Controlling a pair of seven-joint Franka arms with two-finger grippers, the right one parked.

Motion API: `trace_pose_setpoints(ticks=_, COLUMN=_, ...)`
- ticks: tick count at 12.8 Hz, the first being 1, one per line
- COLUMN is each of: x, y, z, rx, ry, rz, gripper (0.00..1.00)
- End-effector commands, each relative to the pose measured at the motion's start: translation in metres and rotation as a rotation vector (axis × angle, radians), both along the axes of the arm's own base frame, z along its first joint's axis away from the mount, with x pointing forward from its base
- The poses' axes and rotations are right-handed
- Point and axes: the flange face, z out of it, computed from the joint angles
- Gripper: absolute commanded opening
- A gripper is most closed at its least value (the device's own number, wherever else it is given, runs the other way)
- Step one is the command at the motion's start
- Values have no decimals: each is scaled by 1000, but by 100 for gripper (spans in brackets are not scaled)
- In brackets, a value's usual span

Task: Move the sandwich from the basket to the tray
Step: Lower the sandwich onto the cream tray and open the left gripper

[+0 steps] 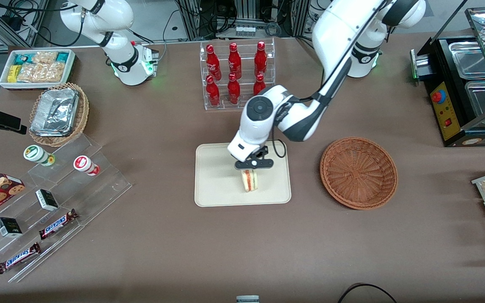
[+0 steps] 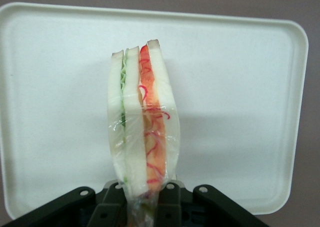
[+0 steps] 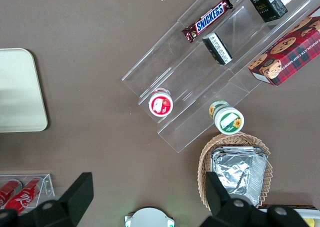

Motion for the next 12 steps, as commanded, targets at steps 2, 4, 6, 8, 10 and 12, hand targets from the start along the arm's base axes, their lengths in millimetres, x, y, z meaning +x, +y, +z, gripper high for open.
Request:
trace_pose_setpoints(ticks=2, x=-20, y=-12, z=-16, rx=10, ry=-33, rz=-61, gripper=0)
trace_pose_setpoints(ticks=4, x=-24, y=-14, z=-23, rx=33, ry=-40, rz=-87, gripper=0)
trace_pose_setpoints(ticks=6, x=-34, y=-20, z=-34, rx=43, ry=-30, rz=-106, gripper=0)
trace_pose_setpoints(ticks=8, x=-36, y=-22, z=-40, rx=50, ry=-22, rz=-109, gripper=0)
trace_pose_setpoints(ticks=10, x=-35, y=-22, z=-40, rx=59, ry=-30, rz=-112, gripper=99)
trace_pose_setpoints(ticks=12, x=-32, y=-20, z=-29, rx=63, ry=-38, rz=-104, gripper=100)
